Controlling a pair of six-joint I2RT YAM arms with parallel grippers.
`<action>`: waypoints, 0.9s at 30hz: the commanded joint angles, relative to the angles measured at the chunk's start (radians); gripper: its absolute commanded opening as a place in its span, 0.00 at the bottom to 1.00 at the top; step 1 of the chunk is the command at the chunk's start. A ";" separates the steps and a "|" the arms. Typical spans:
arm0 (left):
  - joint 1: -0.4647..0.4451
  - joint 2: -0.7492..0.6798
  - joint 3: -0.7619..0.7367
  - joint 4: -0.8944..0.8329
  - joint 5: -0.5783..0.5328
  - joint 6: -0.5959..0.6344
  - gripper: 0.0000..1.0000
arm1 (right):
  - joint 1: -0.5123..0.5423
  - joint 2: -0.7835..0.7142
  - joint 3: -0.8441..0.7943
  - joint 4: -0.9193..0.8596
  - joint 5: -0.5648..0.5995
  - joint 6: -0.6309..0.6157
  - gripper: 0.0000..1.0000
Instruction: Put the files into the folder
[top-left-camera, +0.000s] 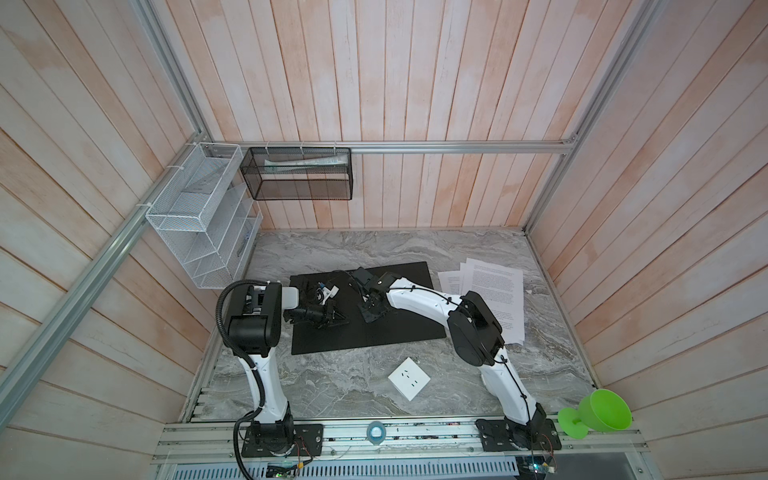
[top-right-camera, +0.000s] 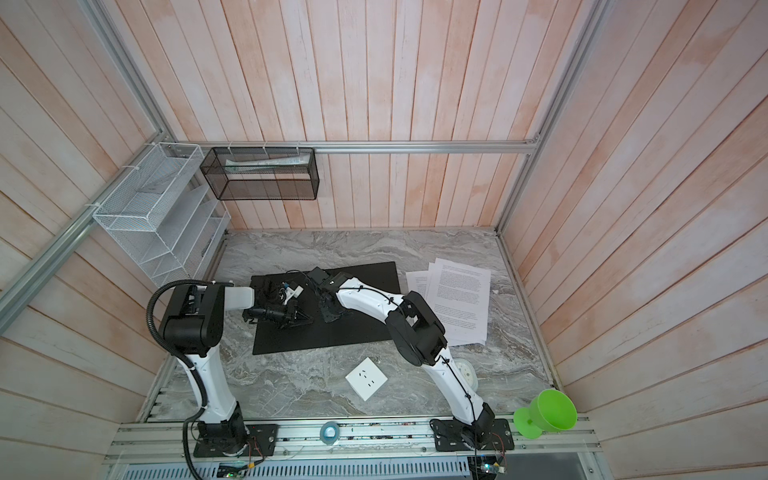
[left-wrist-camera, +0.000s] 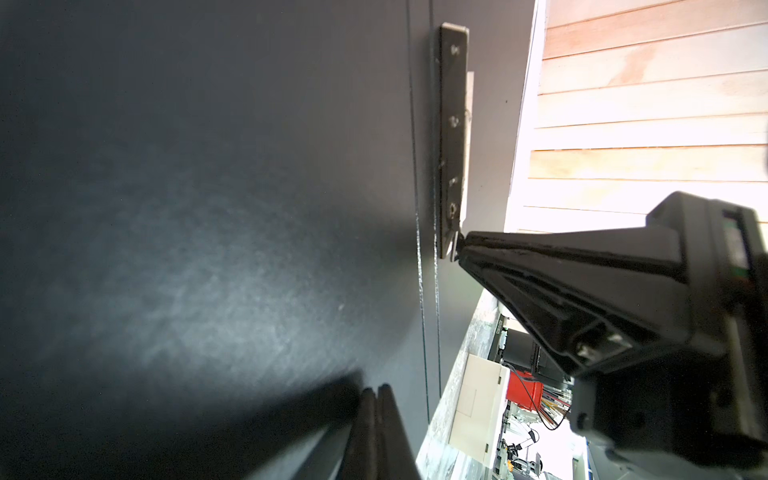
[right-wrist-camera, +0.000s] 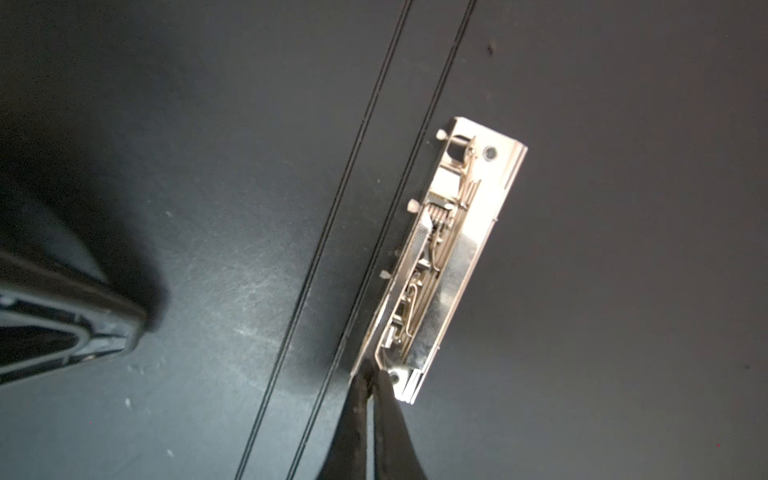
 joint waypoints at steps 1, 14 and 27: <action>-0.006 0.007 -0.007 0.021 -0.079 0.009 0.00 | -0.029 0.071 -0.049 -0.035 0.027 0.011 0.06; -0.005 0.009 -0.005 0.018 -0.078 0.009 0.00 | -0.037 0.110 -0.048 -0.024 0.038 0.007 0.05; -0.005 0.011 -0.002 0.010 -0.077 0.011 0.00 | -0.040 0.060 0.001 -0.032 0.071 -0.001 0.06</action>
